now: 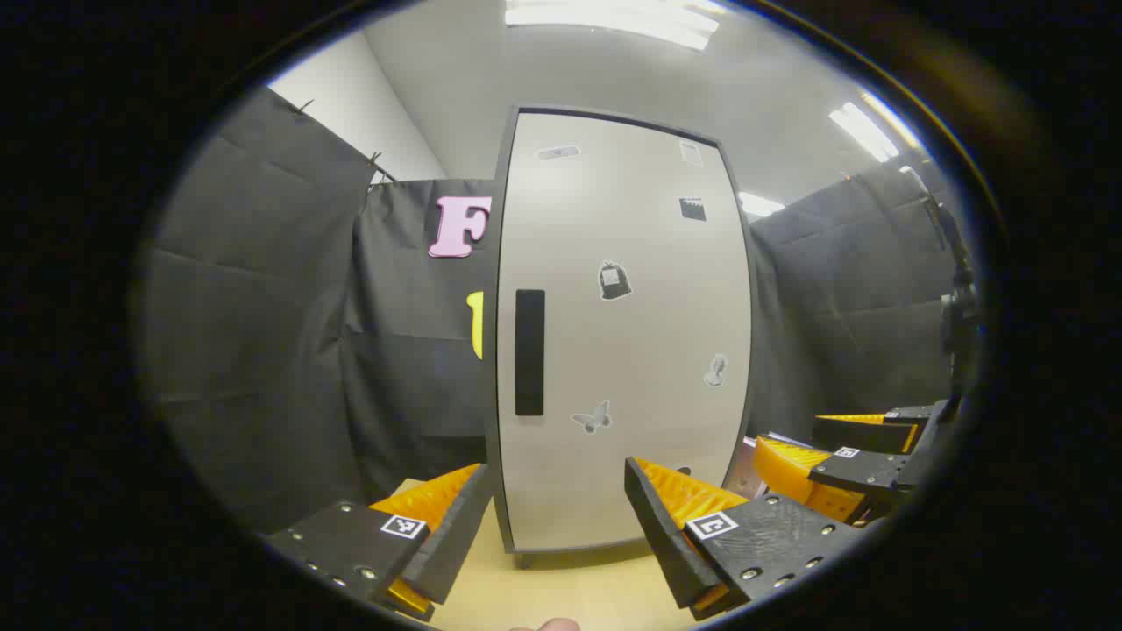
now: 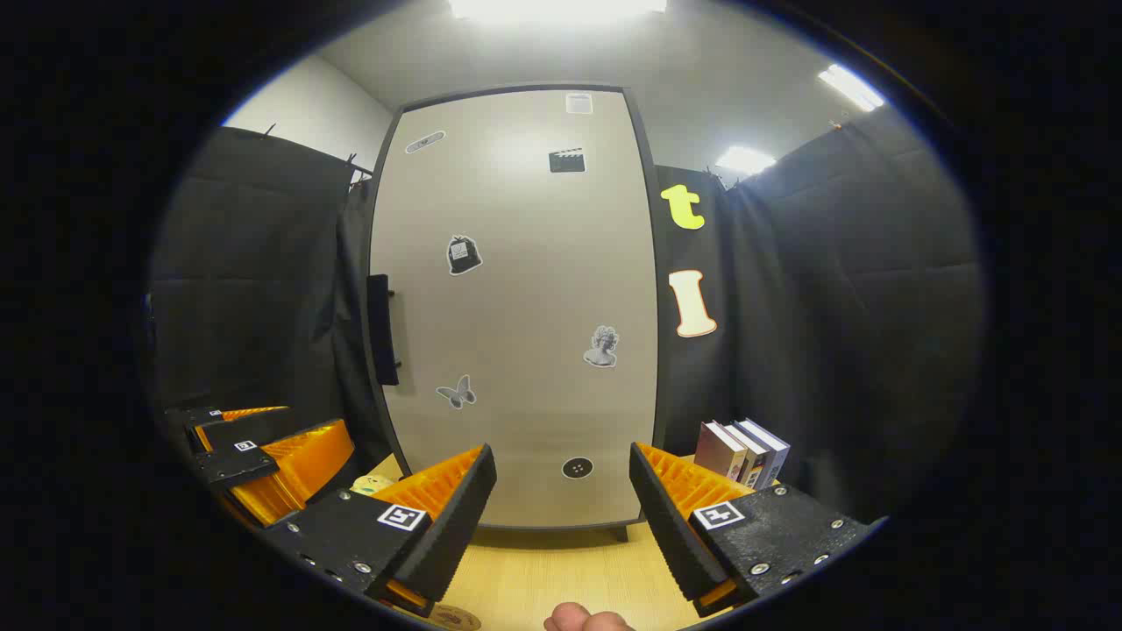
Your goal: Open the cabinet door with the right hand, grasp the bottle in the cabinet with the left hand and place it on the coaster, then close the cabinet door with the right hand.
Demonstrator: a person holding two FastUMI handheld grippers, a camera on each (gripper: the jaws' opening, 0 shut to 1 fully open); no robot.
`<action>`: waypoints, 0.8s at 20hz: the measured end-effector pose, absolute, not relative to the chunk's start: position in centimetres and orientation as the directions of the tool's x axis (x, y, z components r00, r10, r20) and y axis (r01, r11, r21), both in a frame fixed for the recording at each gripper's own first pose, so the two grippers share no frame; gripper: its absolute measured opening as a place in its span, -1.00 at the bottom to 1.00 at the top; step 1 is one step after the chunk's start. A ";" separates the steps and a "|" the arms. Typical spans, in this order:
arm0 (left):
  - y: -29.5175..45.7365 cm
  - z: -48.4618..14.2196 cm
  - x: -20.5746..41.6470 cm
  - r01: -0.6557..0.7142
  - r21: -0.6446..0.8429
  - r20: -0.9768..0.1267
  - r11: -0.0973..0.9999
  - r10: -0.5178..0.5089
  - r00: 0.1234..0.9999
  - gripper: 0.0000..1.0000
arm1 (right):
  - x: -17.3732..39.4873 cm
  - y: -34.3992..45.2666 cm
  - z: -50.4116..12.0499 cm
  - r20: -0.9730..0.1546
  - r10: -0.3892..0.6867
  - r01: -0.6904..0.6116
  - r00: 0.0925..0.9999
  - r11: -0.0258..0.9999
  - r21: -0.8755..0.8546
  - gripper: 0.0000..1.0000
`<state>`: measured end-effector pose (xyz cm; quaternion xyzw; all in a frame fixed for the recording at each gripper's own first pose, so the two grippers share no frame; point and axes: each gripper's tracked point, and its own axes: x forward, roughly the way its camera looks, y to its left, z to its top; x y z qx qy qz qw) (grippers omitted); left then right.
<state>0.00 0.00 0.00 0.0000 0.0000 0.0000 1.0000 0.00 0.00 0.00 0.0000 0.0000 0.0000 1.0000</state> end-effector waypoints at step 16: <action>0.1 0.4 -0.6 0.013 0.009 0.007 1.000 -0.013 1.000 0.76 | -0.6 0.2 -0.2 -0.009 -0.008 0.008 1.000 1.000 0.000 0.92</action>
